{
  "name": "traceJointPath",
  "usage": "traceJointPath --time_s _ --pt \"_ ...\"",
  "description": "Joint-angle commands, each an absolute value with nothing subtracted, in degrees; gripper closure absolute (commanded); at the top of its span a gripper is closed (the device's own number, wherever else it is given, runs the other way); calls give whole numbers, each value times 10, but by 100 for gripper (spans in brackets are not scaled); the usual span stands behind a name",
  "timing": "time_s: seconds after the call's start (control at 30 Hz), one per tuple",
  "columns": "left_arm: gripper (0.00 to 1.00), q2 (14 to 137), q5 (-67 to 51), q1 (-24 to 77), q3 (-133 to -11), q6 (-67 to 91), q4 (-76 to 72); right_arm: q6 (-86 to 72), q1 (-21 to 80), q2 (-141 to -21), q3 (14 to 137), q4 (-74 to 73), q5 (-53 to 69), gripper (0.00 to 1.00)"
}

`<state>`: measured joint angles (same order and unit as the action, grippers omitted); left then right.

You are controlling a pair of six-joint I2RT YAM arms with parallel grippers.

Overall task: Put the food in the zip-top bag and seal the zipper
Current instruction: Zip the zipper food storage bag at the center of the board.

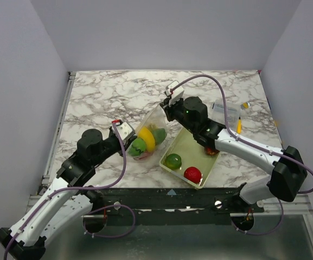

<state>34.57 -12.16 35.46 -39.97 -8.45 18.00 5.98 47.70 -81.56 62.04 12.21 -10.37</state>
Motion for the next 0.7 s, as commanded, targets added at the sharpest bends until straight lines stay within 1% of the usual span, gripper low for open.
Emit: traceJointPath --time_s 0.0,0.67 --pt "100 327 -111 359 -398 -78 224 50 440 -834 624 179 -135 100" --pt "100 321 -90 359 -371 -85 212 29 360 -895 642 188 -114 100"
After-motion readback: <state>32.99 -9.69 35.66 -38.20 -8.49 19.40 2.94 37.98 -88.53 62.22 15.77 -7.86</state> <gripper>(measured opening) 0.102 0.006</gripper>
